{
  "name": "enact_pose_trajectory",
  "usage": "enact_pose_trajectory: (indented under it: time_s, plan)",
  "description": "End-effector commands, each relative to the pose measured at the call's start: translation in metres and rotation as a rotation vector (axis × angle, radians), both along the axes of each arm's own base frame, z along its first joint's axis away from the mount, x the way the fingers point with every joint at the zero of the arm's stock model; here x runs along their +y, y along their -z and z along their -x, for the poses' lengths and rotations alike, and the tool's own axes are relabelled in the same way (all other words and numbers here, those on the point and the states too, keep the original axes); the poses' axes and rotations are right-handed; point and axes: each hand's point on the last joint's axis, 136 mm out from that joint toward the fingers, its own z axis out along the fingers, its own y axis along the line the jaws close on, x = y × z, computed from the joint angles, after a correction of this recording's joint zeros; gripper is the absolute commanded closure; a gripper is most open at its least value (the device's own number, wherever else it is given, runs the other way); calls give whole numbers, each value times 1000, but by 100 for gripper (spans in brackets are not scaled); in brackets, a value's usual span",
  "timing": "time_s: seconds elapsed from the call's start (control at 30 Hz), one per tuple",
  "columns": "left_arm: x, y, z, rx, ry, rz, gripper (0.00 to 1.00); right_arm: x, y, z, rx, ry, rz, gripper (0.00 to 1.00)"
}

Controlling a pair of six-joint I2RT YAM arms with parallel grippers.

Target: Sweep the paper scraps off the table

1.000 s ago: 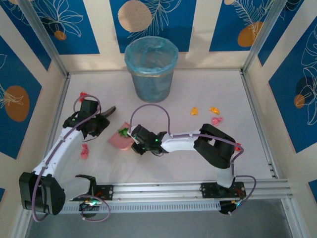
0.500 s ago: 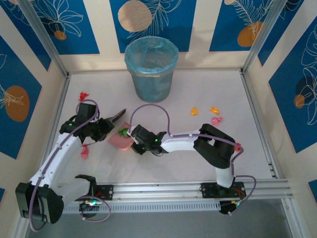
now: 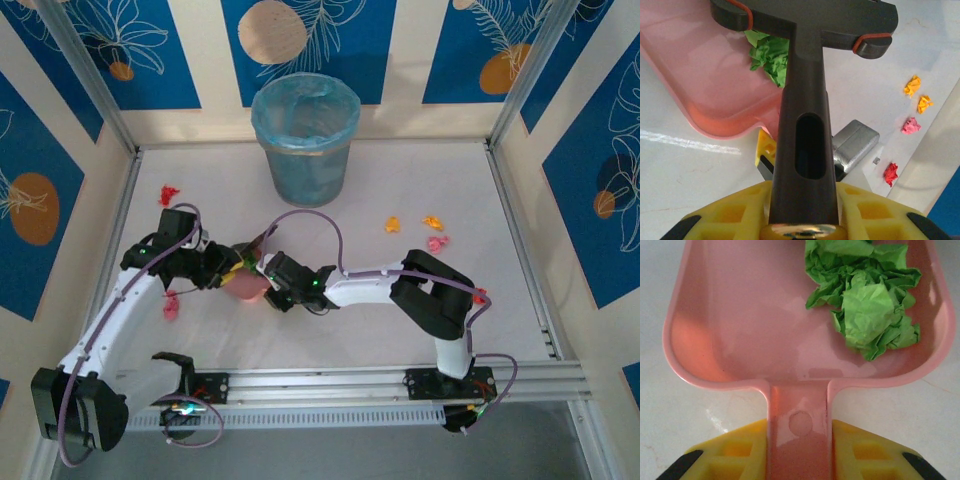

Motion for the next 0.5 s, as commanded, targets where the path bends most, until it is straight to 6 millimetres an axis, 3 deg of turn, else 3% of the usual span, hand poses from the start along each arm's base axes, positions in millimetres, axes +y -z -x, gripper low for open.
enact_pose_trajectory:
  time_s: [0.0, 0.47]
  plan:
    - [-12, 10, 28, 156, 29, 67, 100, -19, 37, 17, 102, -1, 105, 100]
    - [-6, -11, 17, 76, 38, 13, 100, -23, 20, 4, 17, 23, 73, 100]
